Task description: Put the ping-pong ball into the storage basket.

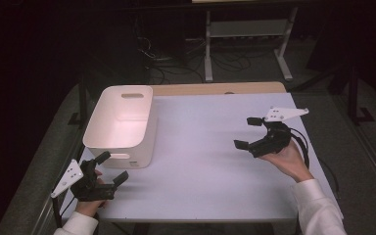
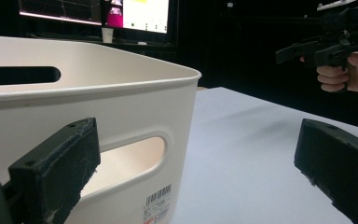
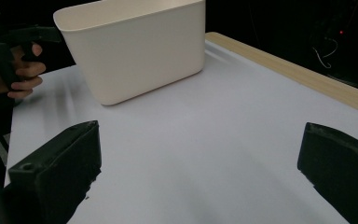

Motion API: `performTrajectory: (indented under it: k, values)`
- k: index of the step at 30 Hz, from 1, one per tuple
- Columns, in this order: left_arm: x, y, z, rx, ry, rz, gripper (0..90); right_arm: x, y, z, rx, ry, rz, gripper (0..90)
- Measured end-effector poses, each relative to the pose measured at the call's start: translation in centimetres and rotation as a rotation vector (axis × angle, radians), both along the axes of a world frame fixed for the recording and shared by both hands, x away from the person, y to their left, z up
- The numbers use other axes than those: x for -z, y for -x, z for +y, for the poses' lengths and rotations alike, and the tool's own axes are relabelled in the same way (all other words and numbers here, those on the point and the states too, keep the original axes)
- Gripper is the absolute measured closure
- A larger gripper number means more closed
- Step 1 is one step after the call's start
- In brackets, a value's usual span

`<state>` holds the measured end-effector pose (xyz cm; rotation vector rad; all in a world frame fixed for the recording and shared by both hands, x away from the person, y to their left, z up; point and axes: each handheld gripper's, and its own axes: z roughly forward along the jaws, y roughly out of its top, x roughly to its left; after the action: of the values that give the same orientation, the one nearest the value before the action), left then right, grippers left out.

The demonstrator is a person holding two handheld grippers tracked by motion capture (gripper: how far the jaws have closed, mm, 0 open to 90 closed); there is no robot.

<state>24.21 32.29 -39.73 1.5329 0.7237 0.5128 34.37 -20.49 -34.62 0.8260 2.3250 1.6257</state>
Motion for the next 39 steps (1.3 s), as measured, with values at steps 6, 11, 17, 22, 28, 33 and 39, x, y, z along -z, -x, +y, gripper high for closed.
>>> performTrajectory:
  k: [6,11,17,22,28,33,39]
  values:
    - [0.0,0.0,-0.1,-0.001,0.005,0.001,0.0,0.5,0.7,-0.8,0.017,-0.013,-0.003,0.0]
    - [0.0,0.0,0.0,-0.002,0.003,0.001,0.0,1.1,1.1,-1.3,0.031,-0.020,-0.003,0.0]
    - [0.0,0.0,0.0,-0.001,0.004,0.001,0.0,1.8,1.8,-2.0,0.047,-0.022,0.010,0.0]
    - [0.0,0.0,0.0,-0.001,0.004,0.001,0.0,2.5,2.3,-2.5,0.059,-0.013,0.021,0.0]
    - [0.0,0.0,-0.1,-0.001,0.009,-0.003,0.0,3.6,3.2,-3.2,0.078,-0.030,0.025,0.0]
    - [0.0,0.0,-0.1,0.001,0.010,-0.003,0.0,4.2,4.1,-3.7,0.093,-0.027,0.018,0.0]
    - [0.0,0.0,-0.1,0.000,0.011,-0.003,0.0,5.2,4.8,-4.2,0.114,-0.018,0.015,0.0]
